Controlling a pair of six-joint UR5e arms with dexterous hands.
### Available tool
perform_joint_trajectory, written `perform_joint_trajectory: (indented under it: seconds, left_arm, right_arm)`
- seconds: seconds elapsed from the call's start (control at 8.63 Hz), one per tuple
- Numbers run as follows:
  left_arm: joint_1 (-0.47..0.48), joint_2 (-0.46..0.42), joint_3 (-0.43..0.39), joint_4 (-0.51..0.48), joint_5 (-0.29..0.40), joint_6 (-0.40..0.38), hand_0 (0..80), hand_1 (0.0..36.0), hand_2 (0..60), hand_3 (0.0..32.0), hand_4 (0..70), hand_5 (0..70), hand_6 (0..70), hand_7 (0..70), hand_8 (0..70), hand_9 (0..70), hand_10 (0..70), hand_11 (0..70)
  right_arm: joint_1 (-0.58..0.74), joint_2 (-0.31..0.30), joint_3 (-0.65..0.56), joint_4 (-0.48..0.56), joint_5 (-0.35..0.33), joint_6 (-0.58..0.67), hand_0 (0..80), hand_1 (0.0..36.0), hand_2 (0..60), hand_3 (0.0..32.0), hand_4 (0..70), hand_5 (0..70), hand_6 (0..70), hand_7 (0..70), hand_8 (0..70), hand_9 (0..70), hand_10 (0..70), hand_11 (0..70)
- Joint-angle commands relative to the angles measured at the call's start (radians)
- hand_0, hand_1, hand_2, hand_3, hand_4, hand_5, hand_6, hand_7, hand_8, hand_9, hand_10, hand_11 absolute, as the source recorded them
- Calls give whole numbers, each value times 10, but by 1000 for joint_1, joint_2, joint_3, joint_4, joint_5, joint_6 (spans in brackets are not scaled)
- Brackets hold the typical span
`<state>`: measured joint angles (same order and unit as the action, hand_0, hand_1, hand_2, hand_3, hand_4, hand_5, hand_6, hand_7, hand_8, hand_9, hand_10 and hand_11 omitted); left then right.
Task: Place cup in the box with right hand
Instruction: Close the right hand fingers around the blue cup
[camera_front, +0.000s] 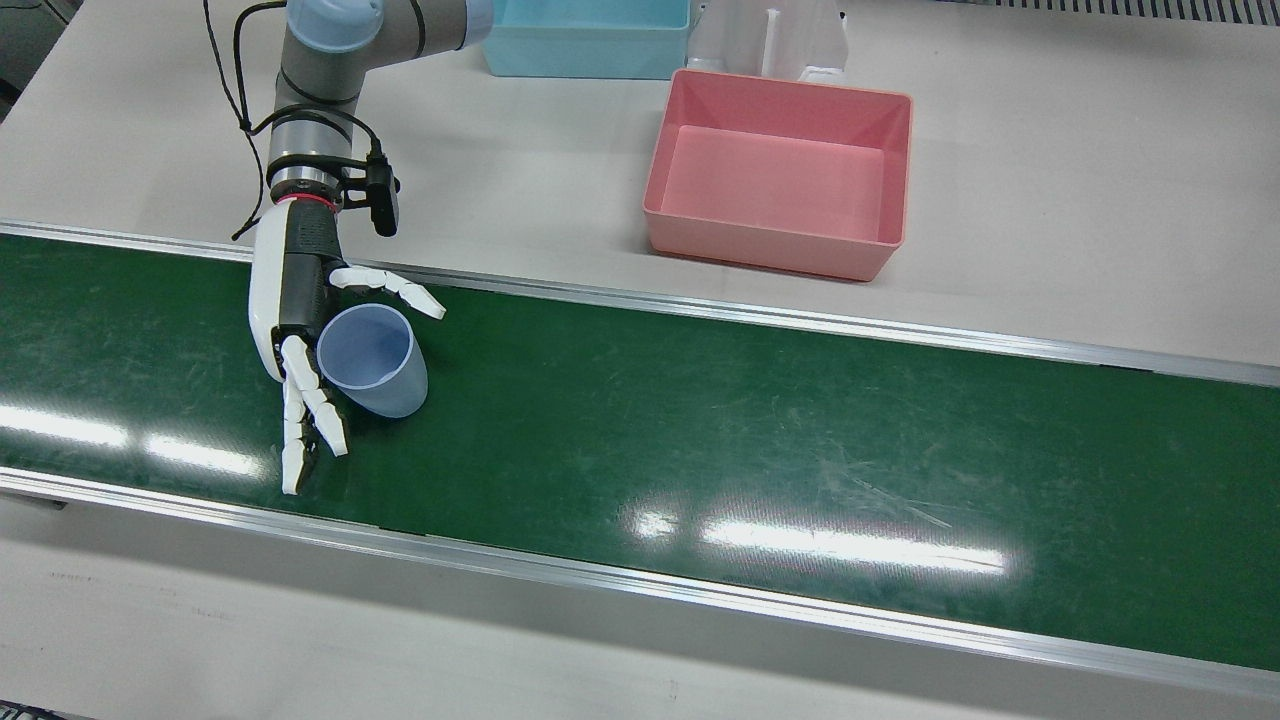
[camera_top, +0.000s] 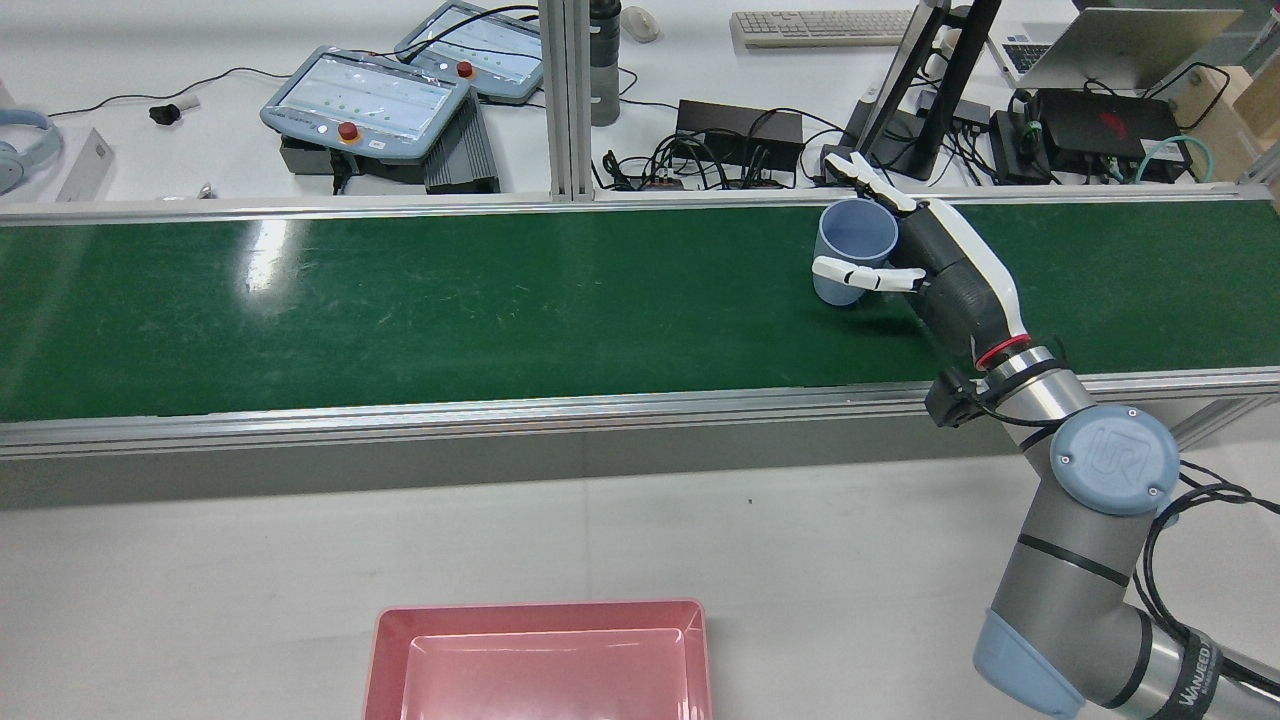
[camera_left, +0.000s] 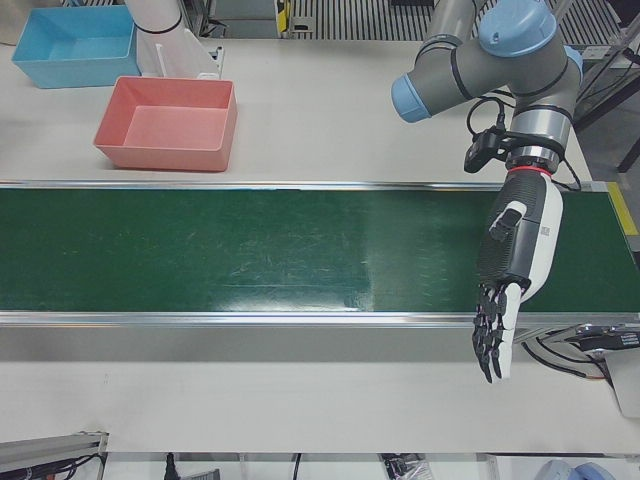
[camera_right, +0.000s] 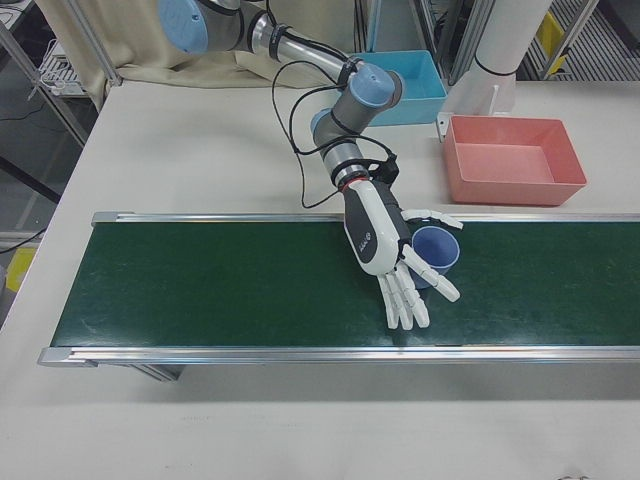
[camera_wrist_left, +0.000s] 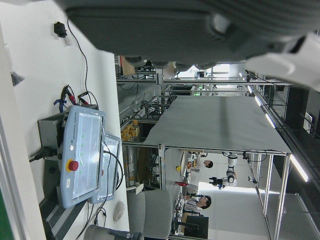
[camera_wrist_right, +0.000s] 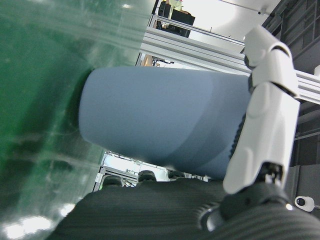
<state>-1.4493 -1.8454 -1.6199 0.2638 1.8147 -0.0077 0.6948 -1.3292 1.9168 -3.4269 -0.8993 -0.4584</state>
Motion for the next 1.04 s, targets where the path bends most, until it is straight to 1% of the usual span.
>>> perform_joint_trajectory:
  seconds: [0.0, 0.12, 0.23, 0.35, 0.46, 0.58, 0.7, 0.81, 0.93]
  left_arm:
    - [1, 0, 0, 0, 0, 0, 0, 0, 0, 0, 0, 0, 0, 0, 0, 0, 0, 0]
    - [0, 0, 0, 0, 0, 0, 0, 0, 0, 0, 0, 0, 0, 0, 0, 0, 0, 0]
    - [0, 0, 0, 0, 0, 0, 0, 0, 0, 0, 0, 0, 0, 0, 0, 0, 0, 0]
    - [0, 0, 0, 0, 0, 0, 0, 0, 0, 0, 0, 0, 0, 0, 0, 0, 0, 0]
    - [0, 0, 0, 0, 0, 0, 0, 0, 0, 0, 0, 0, 0, 0, 0, 0, 0, 0]
    - [0, 0, 0, 0, 0, 0, 0, 0, 0, 0, 0, 0, 0, 0, 0, 0, 0, 0]
    - [0, 0, 0, 0, 0, 0, 0, 0, 0, 0, 0, 0, 0, 0, 0, 0, 0, 0]
    - [1, 0, 0, 0, 0, 0, 0, 0, 0, 0, 0, 0, 0, 0, 0, 0, 0, 0]
    - [0, 0, 0, 0, 0, 0, 0, 0, 0, 0, 0, 0, 0, 0, 0, 0, 0, 0]
  right_arm:
    - [0, 4, -1, 2, 4, 15, 499, 241, 220, 0, 0, 59, 39, 98, 1, 27, 0, 0]
    - [-1, 4, -4, 2, 0, 15, 523, 305, 391, 0, 0, 90, 108, 385, 88, 189, 82, 147]
    - [-1, 14, -7, 8, -1, 14, 596, 360, 600, 0, 0, 136, 147, 489, 175, 314, 141, 242]
    - [-1, 19, -10, 8, 0, 14, 600, 360, 600, 0, 0, 176, 176, 556, 243, 409, 198, 335]
    - [-1, 19, -10, 8, 6, 14, 800, 360, 600, 0, 17, 225, 236, 700, 368, 566, 310, 493]
    - [0, 21, -10, 8, 8, 15, 800, 360, 600, 0, 61, 245, 294, 700, 468, 700, 430, 649]
    - [0, 22, -6, 8, 8, 20, 800, 360, 600, 0, 78, 253, 324, 700, 513, 700, 482, 700]
    - [0, 22, 7, 8, 8, 27, 800, 360, 600, 0, 65, 262, 358, 700, 569, 700, 505, 700]
    - [0, 25, 52, 14, 8, 15, 800, 360, 600, 0, 38, 267, 384, 700, 603, 700, 509, 700]
